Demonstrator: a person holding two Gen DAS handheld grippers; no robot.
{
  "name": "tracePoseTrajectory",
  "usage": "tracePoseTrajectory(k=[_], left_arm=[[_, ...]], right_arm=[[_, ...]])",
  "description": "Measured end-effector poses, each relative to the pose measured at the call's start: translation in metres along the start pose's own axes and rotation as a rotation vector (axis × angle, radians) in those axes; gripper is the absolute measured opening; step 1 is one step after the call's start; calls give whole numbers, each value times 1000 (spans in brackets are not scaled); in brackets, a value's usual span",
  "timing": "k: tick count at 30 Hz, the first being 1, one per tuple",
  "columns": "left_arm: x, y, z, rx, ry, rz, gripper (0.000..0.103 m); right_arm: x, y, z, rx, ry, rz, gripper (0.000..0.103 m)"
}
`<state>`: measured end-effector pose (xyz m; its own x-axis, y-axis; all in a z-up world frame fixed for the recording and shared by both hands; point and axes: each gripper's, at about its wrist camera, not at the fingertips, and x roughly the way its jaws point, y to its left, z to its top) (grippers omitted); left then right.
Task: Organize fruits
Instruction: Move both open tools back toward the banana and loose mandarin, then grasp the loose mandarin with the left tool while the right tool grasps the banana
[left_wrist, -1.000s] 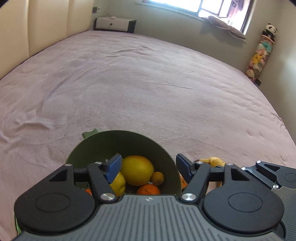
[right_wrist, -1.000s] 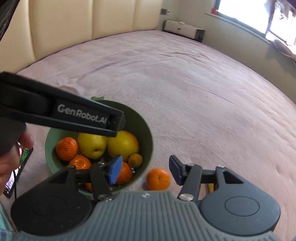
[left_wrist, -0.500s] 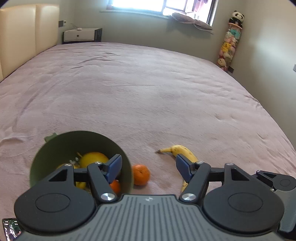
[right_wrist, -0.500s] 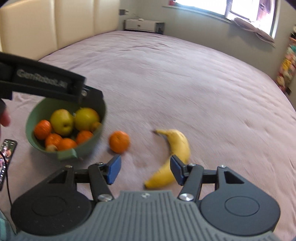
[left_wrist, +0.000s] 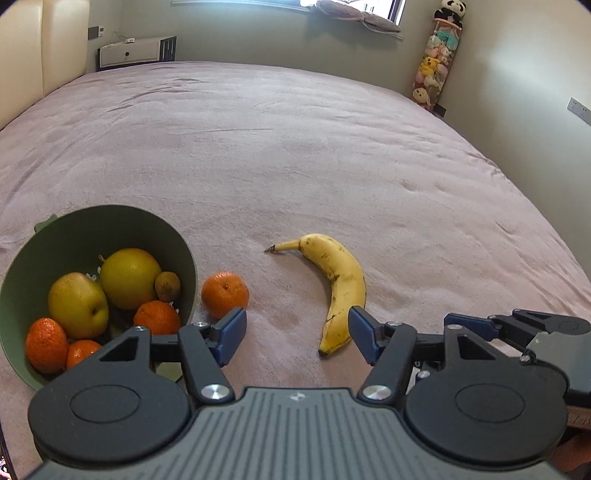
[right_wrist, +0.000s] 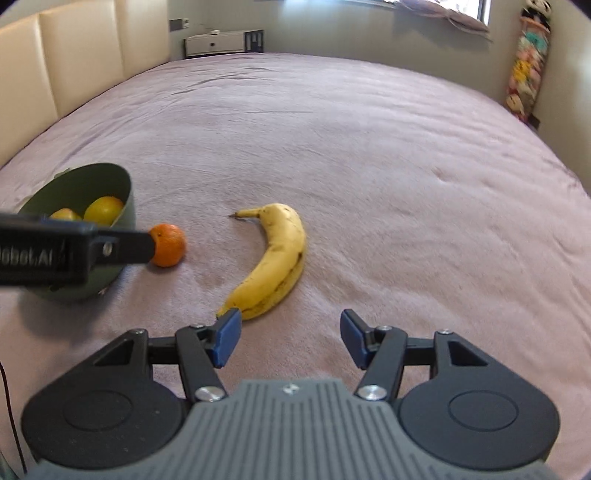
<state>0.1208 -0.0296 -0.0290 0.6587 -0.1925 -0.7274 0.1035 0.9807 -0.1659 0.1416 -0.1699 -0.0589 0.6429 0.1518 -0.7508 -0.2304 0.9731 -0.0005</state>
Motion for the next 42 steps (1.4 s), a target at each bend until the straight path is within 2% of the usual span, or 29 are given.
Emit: tracePoseTrajectory(k=[5, 10, 13, 21, 24, 28, 33, 36, 38, 40, 42], left_arm=[[14, -1, -4, -8, 25, 31, 72], [31, -15, -8, 76, -3, 156, 62], [41, -25, -14, 108, -40, 267, 62], [63, -27, -24, -29, -96, 440, 63], [69, -22, -23, -63, -122, 496, 68], [76, -28, -23, -10, -161, 506, 71], [88, -37, -20, 23, -150, 595, 73], [94, -41, -18, -18, -126, 616, 73], [93, -41, -19, -60, -123, 585, 73], [94, -40, -20, -95, -129, 609, 73], [95, -35, -21, -153, -126, 598, 72]], right_arm=[[13, -7, 3, 63, 17, 4, 56], [21, -9, 16, 75, 5, 4, 56], [26, -15, 23, 89, 8, 25, 56], [49, -30, 34, 113, 55, 103, 56], [57, -31, 37, 137, 65, 129, 56], [68, -28, 41, 139, 77, 142, 56], [78, -27, 48, 129, 82, 140, 56], [81, -29, 53, 116, 76, 138, 56], [82, -33, 56, 112, 79, 136, 56], [83, -35, 58, 101, 86, 139, 56], [83, -35, 59, 86, 89, 136, 56]])
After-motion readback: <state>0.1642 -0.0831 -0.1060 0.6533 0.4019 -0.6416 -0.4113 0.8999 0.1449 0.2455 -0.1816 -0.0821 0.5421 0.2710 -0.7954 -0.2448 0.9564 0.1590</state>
